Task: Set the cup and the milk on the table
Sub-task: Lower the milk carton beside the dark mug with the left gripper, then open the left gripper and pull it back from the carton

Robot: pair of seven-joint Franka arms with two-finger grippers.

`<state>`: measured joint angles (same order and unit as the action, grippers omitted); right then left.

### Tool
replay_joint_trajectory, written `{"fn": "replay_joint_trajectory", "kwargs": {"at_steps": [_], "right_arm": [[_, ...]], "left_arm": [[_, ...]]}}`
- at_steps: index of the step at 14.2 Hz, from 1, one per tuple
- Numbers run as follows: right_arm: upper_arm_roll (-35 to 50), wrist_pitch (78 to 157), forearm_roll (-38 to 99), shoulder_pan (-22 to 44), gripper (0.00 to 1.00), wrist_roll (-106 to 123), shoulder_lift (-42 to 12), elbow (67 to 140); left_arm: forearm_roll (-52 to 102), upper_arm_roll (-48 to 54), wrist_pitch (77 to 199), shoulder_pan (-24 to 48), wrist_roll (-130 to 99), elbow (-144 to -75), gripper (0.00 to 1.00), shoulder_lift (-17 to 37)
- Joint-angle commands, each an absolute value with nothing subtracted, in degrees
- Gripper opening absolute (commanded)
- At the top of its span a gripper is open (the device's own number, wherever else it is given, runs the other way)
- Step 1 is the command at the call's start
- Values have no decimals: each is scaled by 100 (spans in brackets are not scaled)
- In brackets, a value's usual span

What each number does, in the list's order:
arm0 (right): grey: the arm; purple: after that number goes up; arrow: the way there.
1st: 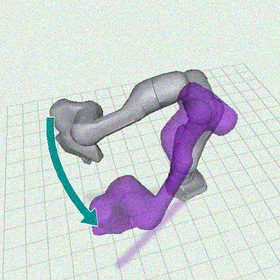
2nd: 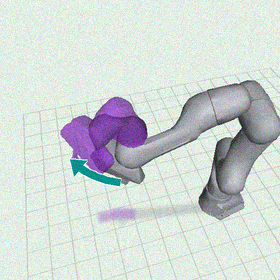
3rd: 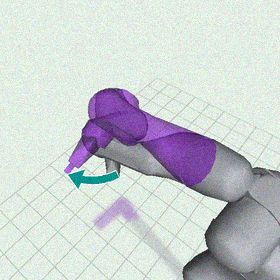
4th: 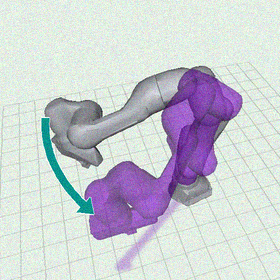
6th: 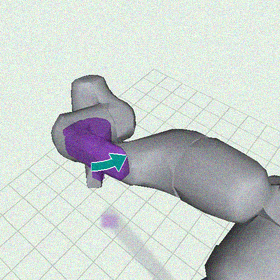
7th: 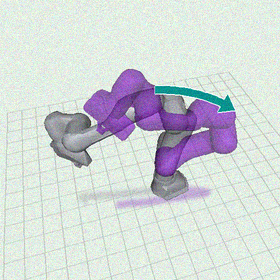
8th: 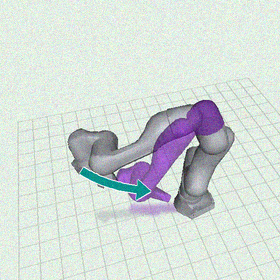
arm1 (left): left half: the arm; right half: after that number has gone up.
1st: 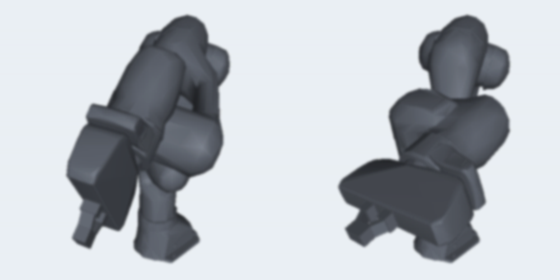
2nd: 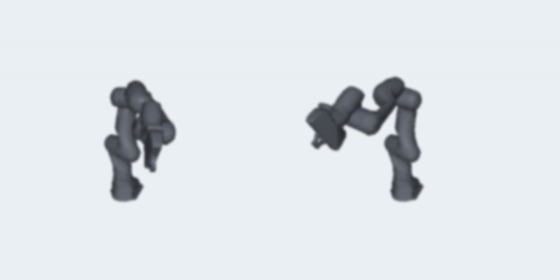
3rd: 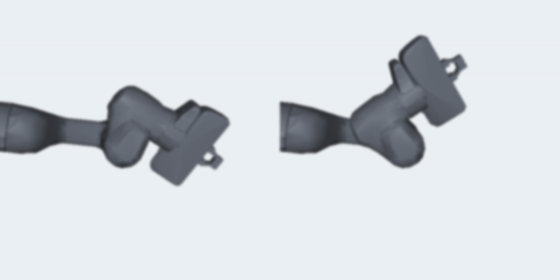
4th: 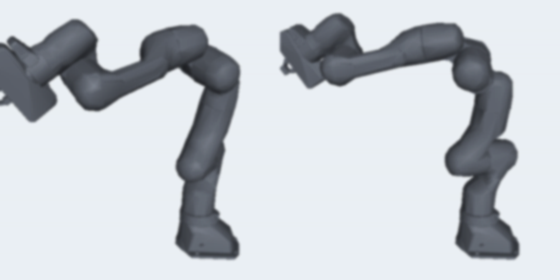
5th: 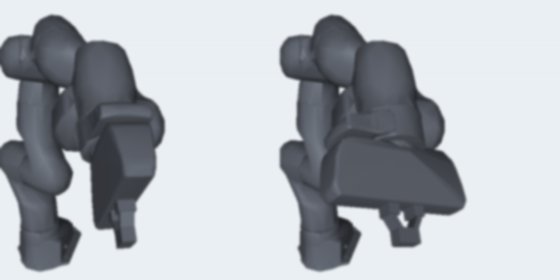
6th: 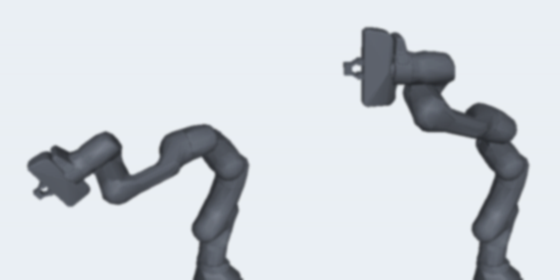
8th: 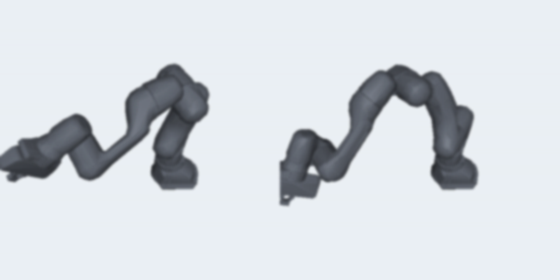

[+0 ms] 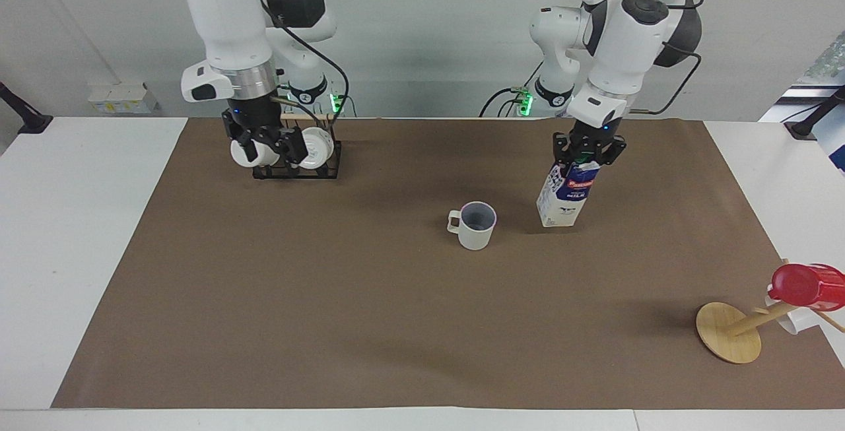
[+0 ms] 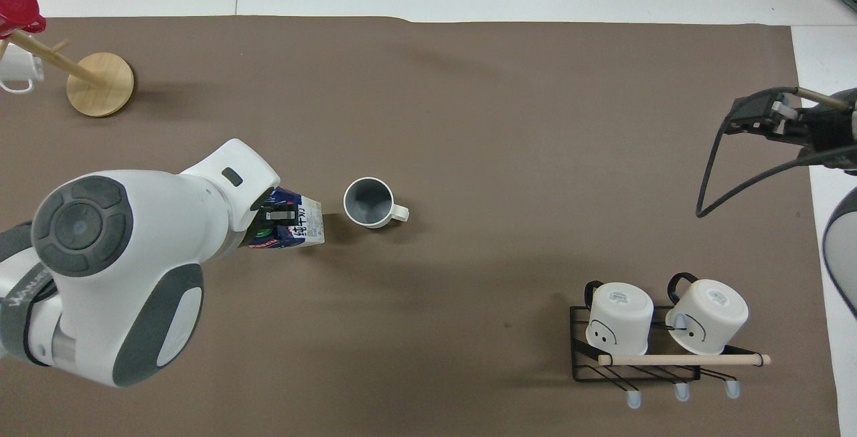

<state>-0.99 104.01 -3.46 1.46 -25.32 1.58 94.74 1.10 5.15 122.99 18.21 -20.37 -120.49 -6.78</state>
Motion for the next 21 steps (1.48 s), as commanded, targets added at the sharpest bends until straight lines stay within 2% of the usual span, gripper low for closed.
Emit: {"fn": "replay_joint_trajectory", "kwargs": {"at_steps": [1,8,9,11,15,21], "right_arm": [[-35,10214,-290,1,100,-2364,18,9089],[-44,9176,-352,-211,100,-1969,-272,8306],[-44,9184,-343,-211,100,-1960,-272,8297],[-44,9185,-334,-202,100,-1960,-272,8306],[-35,9255,-299,-167,100,-1977,-246,8332],[-26,9167,-299,-158,100,-1960,-202,8385]], "left_arm": [[149,422,12533,1916,-2118,-11944,52,-361],[141,422,12718,1907,-2171,-11962,54,-158],[141,431,12726,1907,-2153,-11971,62,-141],[149,431,12727,1916,-2188,-11953,100,-132],[149,422,12587,1977,-2171,-11787,100,-158],[88,352,10690,1855,-1663,-10847,100,-658]]}}
